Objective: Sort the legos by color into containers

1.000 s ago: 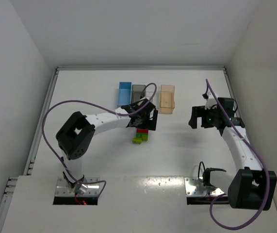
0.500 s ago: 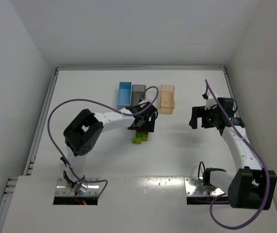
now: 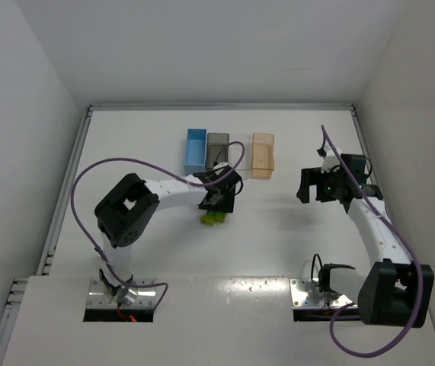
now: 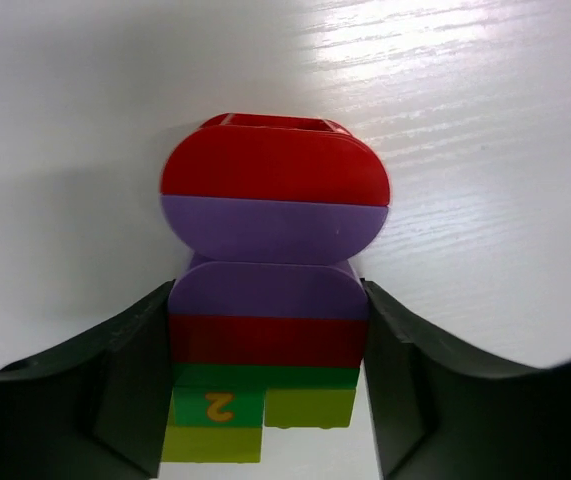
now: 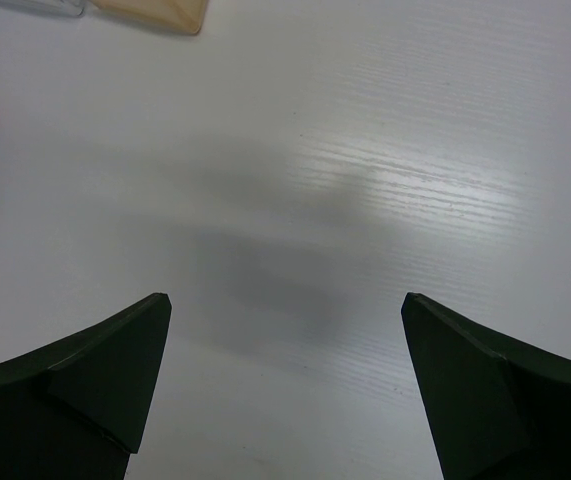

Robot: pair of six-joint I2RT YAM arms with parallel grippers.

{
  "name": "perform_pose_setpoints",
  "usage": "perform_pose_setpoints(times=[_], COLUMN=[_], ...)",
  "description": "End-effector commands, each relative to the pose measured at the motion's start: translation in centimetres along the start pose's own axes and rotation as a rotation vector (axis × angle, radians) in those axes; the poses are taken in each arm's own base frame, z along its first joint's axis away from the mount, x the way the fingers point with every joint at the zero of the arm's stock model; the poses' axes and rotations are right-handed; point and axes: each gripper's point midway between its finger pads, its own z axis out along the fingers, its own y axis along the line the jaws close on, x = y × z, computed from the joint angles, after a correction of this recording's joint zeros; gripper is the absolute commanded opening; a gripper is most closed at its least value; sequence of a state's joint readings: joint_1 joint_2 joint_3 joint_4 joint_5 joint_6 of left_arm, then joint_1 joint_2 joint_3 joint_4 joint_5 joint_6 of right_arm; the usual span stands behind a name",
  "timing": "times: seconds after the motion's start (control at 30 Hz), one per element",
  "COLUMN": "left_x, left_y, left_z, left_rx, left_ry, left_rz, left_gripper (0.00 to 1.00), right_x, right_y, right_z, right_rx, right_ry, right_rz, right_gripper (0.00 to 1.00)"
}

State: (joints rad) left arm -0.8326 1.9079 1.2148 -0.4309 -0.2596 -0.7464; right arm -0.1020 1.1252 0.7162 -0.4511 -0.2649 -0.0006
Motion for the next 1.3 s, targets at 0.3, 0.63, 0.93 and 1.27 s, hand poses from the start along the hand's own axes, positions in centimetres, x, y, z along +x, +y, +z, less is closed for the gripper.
perform_pose_setpoints(times=[0.3,0.63,0.93,1.27], left_x=[-2.3,0.6,2.5,1.6], left_y=[-4.2,-2.7,-1.5,-2.9], left_z=[-7.3,-15.0,-15.3,-16.1], left_rx=[0.387,0.634,0.645,0.691], left_ry=[-0.149,-0.304,-0.271,-0.28], left_rz=[0.359,0.734,0.819,0.813], left_gripper=[0.02,0.0,0.0,0.0], right_x=[-0.9,-2.8,-6.4,-3.3], right_y=[2.0,10.8,17.8,22.4], right_z=[0.1,-0.5,-2.0,-2.0], right_rx=[-0.112,-0.614,-0.861,-1.057], right_ry=[-0.04,0.02,0.067,0.208], right_rz=[-0.011,0.1,0.062,0.016], right_gripper=[1.0,0.94,0.92,0.87])
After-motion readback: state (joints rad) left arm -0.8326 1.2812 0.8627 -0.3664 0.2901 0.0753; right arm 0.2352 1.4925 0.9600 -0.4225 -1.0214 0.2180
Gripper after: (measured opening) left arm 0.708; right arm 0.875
